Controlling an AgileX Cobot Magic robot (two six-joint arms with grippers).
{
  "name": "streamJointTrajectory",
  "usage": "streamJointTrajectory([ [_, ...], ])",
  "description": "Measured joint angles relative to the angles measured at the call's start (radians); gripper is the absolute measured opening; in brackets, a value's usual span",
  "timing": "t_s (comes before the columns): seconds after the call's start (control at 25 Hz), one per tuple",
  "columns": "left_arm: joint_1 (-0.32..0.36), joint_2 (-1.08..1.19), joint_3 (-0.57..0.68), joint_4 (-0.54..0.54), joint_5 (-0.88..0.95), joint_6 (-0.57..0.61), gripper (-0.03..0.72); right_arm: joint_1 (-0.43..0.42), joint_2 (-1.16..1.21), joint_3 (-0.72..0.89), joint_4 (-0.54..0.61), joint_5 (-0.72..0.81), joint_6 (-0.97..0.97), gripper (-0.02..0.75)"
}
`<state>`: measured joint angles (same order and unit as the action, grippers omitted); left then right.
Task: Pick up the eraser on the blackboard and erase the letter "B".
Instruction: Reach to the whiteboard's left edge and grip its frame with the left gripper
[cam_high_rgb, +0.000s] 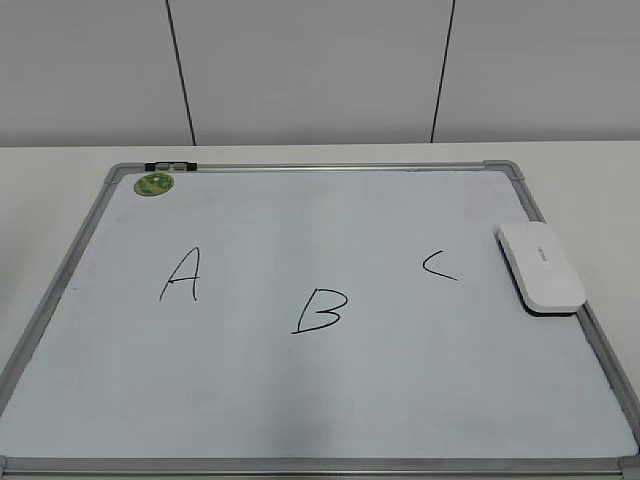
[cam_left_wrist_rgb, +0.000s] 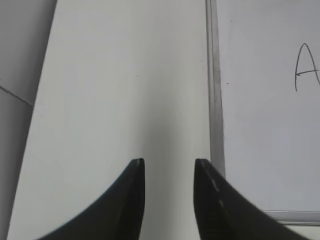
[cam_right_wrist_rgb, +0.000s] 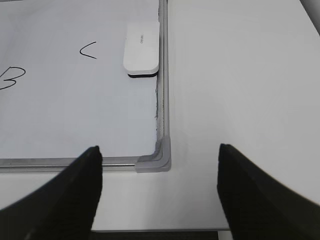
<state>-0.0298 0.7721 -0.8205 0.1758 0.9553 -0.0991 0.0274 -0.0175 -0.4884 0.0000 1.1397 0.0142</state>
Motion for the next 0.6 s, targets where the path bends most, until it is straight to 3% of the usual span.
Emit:
streamJointTrajectory([
  [0.4, 0.0, 0.52, -0.305, -0.149, -0.018, 0.0, 0.242, 0.0, 0.0, 0.0, 0.0, 0.0, 0.0, 0.534],
  [0.6, 0.0, 0.699, -0.404, -0.167, -0.02, 0.0, 0.242, 0.0, 0.0, 0.0, 0.0, 0.0, 0.0, 0.534],
])
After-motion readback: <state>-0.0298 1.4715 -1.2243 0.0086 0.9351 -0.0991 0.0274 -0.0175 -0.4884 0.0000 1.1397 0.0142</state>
